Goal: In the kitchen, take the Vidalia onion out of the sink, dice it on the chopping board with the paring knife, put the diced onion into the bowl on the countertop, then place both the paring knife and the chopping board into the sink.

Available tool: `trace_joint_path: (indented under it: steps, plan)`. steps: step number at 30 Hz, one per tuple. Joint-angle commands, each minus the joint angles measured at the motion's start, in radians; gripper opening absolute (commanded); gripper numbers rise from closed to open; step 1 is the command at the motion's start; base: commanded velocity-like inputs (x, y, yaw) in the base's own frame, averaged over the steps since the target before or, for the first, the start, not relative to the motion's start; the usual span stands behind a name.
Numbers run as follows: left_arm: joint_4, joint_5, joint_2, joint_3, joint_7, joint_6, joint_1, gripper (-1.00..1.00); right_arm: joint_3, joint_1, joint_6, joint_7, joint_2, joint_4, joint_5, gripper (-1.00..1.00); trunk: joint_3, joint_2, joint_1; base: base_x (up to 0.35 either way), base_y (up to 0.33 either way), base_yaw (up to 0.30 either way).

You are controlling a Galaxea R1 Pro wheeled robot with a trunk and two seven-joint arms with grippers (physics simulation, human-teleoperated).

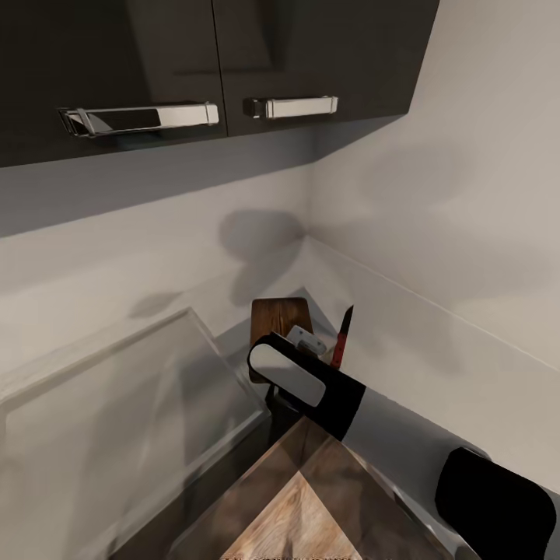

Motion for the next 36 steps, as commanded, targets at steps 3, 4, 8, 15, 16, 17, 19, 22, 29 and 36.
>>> trace_joint_path:
  steps: [3, 4, 8, 15, 16, 17, 19, 22, 29, 36]
  plan:
    - [0.003, 0.010, 0.000, 0.001, -0.006, -0.005, -0.001, 1.00, 0.001, -0.002, -0.004, -0.003, 0.000, 0.001, -0.003, 1.00, -0.006, -0.002, 0.001, 0.000, 0.000, 0.000]
    - [0.003, 0.010, 0.000, 0.001, -0.006, -0.005, -0.001, 1.00, 0.001, -0.002, -0.004, -0.003, 0.000, 0.001, -0.003, 1.00, -0.008, -0.002, 0.001, 0.000, 0.000, 0.000]
    - [0.003, 0.010, 0.000, 0.001, -0.006, -0.005, -0.001, 1.00, 0.002, -0.002, -0.004, -0.003, 0.000, 0.001, -0.002, 1.00, -0.014, -0.002, 0.001, 0.000, 0.000, 0.000]
    - [0.002, 0.010, 0.000, 0.000, -0.006, -0.005, -0.001, 1.00, 0.002, -0.002, -0.004, -0.003, 0.000, 0.005, 0.000, 1.00, -0.025, -0.002, 0.001, 0.000, 0.000, 0.000]
    - [0.002, 0.010, 0.000, 0.000, -0.006, -0.005, -0.001, 1.00, 0.002, -0.002, -0.004, -0.003, 0.000, 0.006, 0.000, 1.00, -0.026, -0.002, 0.001, 0.000, 0.000, 0.000]
    - [0.003, 0.010, 0.000, 0.000, -0.006, -0.005, -0.001, 1.00, 0.002, -0.002, -0.004, -0.003, 0.000, 0.009, 0.000, 1.00, -0.028, -0.002, 0.001, 0.000, 0.000, 0.000]
    - [0.003, 0.010, 0.000, 0.001, -0.006, -0.005, -0.001, 1.00, 0.002, -0.002, -0.004, -0.003, 0.000, 0.013, 0.000, 1.00, -0.031, -0.002, 0.001, 0.000, 0.000, 0.000]
    - [0.003, 0.010, 0.000, 0.001, -0.006, -0.005, -0.001, 1.00, 0.002, -0.002, -0.004, -0.003, 0.000, 0.014, 0.000, 1.00, -0.036, -0.002, 0.001, 0.000, 0.000, 0.000]
    - [0.003, 0.010, 0.000, 0.001, -0.006, -0.005, -0.001, 1.00, 0.002, -0.002, -0.004, -0.002, 0.000, 0.015, -0.001, 1.00, -0.047, -0.002, 0.001, 0.000, 0.000, 0.000]
    - [0.003, 0.010, 0.000, 0.001, -0.006, -0.005, -0.001, 1.00, 0.002, -0.002, -0.004, -0.002, 0.000, 0.015, -0.002, 1.00, -0.058, -0.002, 0.001, 0.000, 0.000, 0.000]
